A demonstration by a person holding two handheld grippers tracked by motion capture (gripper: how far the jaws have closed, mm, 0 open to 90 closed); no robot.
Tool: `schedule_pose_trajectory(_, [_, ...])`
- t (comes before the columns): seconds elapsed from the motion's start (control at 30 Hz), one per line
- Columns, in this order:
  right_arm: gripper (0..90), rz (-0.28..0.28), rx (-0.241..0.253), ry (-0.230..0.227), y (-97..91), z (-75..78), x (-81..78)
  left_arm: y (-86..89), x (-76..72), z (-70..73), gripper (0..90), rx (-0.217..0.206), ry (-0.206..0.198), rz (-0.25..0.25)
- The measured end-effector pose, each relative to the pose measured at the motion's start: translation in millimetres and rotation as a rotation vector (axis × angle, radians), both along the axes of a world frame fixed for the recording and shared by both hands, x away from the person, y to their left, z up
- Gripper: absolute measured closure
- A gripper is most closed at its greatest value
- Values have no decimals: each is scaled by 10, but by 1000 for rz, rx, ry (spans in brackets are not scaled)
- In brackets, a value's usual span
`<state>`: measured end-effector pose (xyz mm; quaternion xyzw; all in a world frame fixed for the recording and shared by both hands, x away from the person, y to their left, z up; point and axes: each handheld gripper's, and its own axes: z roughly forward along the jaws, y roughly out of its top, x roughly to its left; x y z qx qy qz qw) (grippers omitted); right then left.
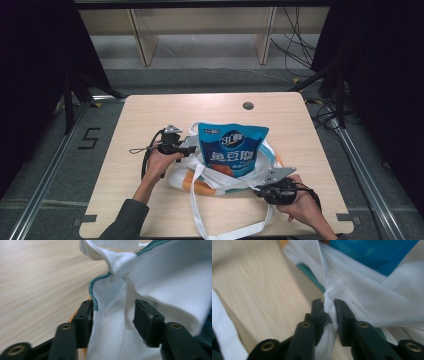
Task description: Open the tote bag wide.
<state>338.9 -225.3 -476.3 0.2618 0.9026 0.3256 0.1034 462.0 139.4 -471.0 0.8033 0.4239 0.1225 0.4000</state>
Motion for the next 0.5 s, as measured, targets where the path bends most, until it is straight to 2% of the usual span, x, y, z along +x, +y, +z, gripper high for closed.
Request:
schedule_pose_trajectory(0.07, [698,-7,66,2,-24,58,-1,3,-98,80,441,-7,-13,12])
schedule_pose_trajectory(0.1, [659,-2,92,-10,-36,105,-11,33,-142,133,438,11,-28,-3])
schedule_pose_trajectory(0.13, [621,13,86,-12,-58,172,-16,56,-192,188,429,-11,-44,17])
schedule_pose_trajectory(0.17, [597,-10,112,-20,-64,235,-39,83,-239,232,422,-29,-51,36])
schedule_pose_trajectory(0.23, [550,-16,145,-52,-110,350,-37,118,-327,308,418,-72,-60,30])
schedule_pose_trajectory(0.3, [502,-20,203,-66,-159,456,-47,113,-441,374,417,-99,-79,6])
schedule_pose_trajectory(0.33, [482,-25,237,-79,-194,517,-51,110,-503,399,413,-90,-92,-7])
schedule_pose_trajectory(0.37, [468,-32,260,-64,-229,581,-65,96,-569,410,413,-108,-103,-39])
schedule_pose_trajectory(0.43, [446,-71,281,-108,-300,686,-65,64,-659,409,411,-143,-91,-73])
schedule_pose_trajectory(0.5, [443,-121,275,-153,-367,757,-16,29,-711,392,404,-151,-107,-124])
